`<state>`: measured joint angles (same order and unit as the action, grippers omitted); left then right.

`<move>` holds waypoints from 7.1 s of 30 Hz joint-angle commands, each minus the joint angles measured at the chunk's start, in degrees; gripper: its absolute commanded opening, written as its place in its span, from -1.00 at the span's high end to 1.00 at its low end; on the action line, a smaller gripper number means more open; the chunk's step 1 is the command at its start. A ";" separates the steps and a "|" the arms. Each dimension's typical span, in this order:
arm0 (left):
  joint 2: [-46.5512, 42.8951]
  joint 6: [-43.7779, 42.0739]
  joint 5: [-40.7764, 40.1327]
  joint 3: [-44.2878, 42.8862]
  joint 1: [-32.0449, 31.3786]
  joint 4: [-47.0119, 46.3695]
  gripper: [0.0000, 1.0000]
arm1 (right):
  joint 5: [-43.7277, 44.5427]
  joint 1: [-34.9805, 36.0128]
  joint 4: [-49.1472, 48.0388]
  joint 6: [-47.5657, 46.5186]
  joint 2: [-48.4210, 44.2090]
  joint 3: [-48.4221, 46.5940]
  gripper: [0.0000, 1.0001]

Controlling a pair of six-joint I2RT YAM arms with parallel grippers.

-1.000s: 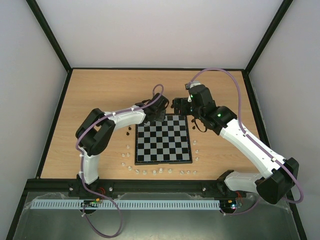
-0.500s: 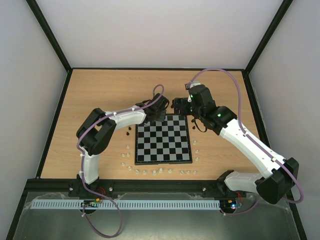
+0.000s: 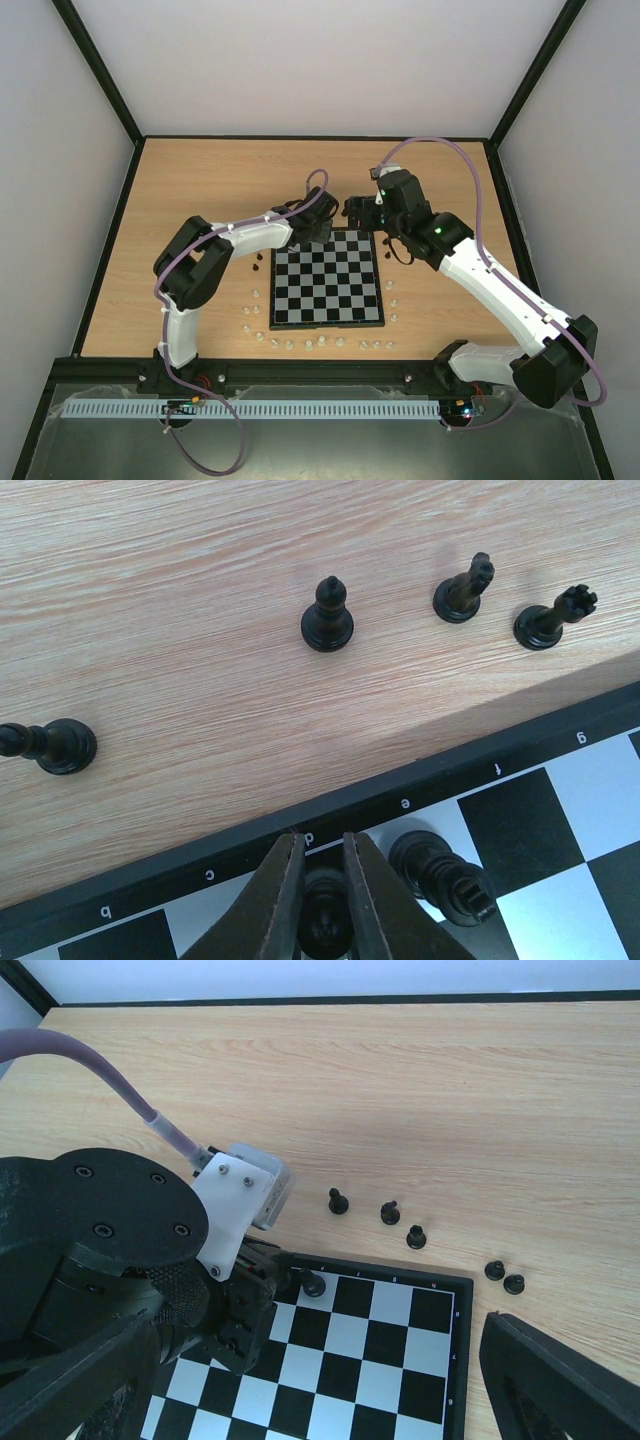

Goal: Set up the chess pieces on the board
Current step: Place the chess piece on the chessboard, then pick up the chess piece at the center of the board, then place the chess piece on the chessboard.

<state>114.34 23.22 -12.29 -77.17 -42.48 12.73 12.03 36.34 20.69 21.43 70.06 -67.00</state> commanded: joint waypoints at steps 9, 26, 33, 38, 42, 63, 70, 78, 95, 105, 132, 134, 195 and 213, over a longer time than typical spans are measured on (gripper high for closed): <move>1.02 0.40 0.08 -0.15 -0.41 0.43 0.65 | -0.12 -0.23 -0.47 0.19 -0.37 0.57 -0.76; -9.64 2.44 -4.06 -0.55 -0.76 7.94 0.20 | -0.47 -0.23 -0.64 0.19 -0.36 0.70 -0.77; -17.91 -0.24 -6.03 -2.83 -0.76 12.61 -0.06 | -2.05 -0.30 -1.65 0.10 0.10 1.41 -0.89; -24.30 0.93 -6.36 0.84 -0.76 9.72 -0.49 | -1.38 -0.38 -1.89 0.32 2.01 1.22 -0.97; -27.90 2.39 -5.64 6.01 -1.11 5.91 -0.96 | -0.64 -0.72 -1.71 0.54 3.01 1.06 -0.97; -36.67 5.47 -11.36 25.22 1.43 -7.14 -0.98 | 1.05 -1.65 -2.37 -0.64 10.31 -1.16 -0.97; -40.37 7.11 -10.56 27.89 1.53 -9.19 -0.98 | -2.96 -1.75 1.83 0.43 25.38 -14.35 -0.97; -42.18 8.13 -7.44 29.01 1.52 -10.49 -0.98 | -5.45 -3.28 8.79 -0.80 43.78 -30.01 -0.78; -45.43 7.93 -8.54 29.17 1.52 -9.57 -0.98 | -4.44 -3.29 14.37 -0.56 61.74 -44.27 -0.08; -44.35 7.98 -7.62 29.00 1.52 -9.88 -0.98 | -3.29 -3.38 14.83 -0.69 62.73 -44.31 0.27; -44.12 7.86 -7.04 29.18 1.52 -10.36 -0.98 | -3.34 -3.99 14.40 -0.51 63.20 -44.46 0.73; -44.17 7.88 -7.04 29.13 1.52 -10.36 -0.98 | -3.38 -3.99 14.15 -0.49 62.37 -44.31 0.79; -44.74 7.96 -8.36 29.50 1.52 -10.27 -0.98 | -1.81 -0.79 7.41 1.42 42.91 -16.79 0.80; -44.65 8.06 -8.08 29.61 1.52 -10.38 -0.98 | -1.88 -0.79 8.03 1.68 43.72 -15.80 0.74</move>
<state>70.26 31.11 -19.57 -48.14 -41.19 3.33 9.69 35.29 26.24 22.98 112.97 -82.56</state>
